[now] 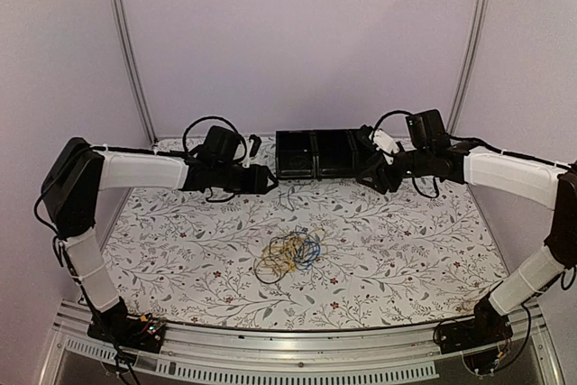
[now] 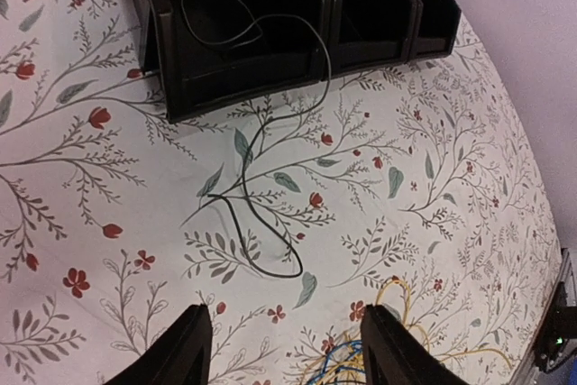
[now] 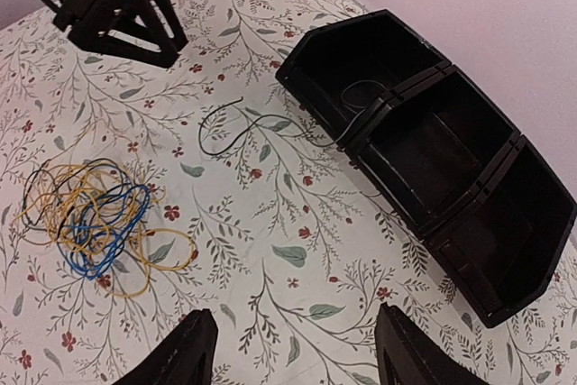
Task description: Untangle the cables
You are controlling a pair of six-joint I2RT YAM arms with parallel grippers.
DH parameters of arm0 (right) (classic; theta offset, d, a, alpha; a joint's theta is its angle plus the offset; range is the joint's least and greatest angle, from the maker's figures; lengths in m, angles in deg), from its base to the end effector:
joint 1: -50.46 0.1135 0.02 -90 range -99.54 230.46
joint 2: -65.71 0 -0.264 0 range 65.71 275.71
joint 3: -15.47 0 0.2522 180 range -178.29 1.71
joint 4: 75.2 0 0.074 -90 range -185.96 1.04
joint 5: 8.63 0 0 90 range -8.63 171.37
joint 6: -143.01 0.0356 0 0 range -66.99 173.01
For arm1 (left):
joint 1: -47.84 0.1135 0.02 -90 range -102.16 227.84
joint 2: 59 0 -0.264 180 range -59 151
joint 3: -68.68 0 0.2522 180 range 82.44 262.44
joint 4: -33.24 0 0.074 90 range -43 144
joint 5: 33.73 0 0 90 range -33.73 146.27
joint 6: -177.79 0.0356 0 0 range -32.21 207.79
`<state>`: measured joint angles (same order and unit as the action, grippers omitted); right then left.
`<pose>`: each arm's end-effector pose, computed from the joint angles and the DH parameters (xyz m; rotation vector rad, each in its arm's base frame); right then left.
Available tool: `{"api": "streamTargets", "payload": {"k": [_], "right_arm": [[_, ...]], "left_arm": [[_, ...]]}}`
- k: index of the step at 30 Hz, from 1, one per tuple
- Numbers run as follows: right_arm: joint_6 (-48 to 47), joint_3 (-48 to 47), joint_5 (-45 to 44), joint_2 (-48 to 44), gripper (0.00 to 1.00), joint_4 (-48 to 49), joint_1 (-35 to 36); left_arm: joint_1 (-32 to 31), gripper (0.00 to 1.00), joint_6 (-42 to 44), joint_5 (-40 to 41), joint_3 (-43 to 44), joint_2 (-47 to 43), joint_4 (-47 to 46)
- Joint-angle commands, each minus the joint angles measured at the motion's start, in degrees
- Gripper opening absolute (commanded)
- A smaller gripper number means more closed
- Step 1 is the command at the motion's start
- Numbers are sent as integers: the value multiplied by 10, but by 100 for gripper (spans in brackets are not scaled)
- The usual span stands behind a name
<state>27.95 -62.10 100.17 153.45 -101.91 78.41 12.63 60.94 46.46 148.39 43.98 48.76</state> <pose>0.2985 0.1714 0.2681 -1.1419 1.8828 0.3908 0.3201 -0.2333 0.2028 0.2678 2.3376 -0.7536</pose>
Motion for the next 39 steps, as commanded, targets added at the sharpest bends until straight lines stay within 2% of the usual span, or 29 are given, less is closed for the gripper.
{"api": "streamTargets", "payload": {"k": [1, 7, 9, 13, 16, 19, 20, 24, 29, 34, 39], "right_arm": [[-11, 91, 25, -117, 64, 42, 5], [-10, 192, 34, -210, 64, 97, -15], [-14, 197, 26, -225, 64, 102, -17], [-22, 208, 8, -245, 64, 111, -18], [-26, 221, 19, -251, 64, 118, -17], [-32, 229, 21, -254, 64, 124, -17], [-34, 233, 19, -258, 64, 124, -17], [-49, 249, 1, -269, 63, 147, -20], [-60, 256, -4, -269, 63, 154, -22], [-67, 261, -11, -262, 63, 160, -23], [-72, 262, -21, -254, 63, 163, -24]], "left_arm": [[0, 56, -68, -68, 61, 75, 43], [-2, 49, -130, -86, 105, 162, 46], [-5, 48, -146, -78, 111, 175, 43], [-6, 38, -155, -79, 131, 200, 39], [-6, 23, -160, -100, 131, 210, -2], [-6, 3, -155, -116, 148, 223, -36], [-6, 0, -153, -112, 157, 225, -33], [-7, 0, -120, -69, 188, 212, -32], [-7, 0, -63, 40, 230, 188, -26], [-6, 0, -16, 126, 300, 217, -19], [-6, 0, 16, 155, 378, 272, -19]]}}
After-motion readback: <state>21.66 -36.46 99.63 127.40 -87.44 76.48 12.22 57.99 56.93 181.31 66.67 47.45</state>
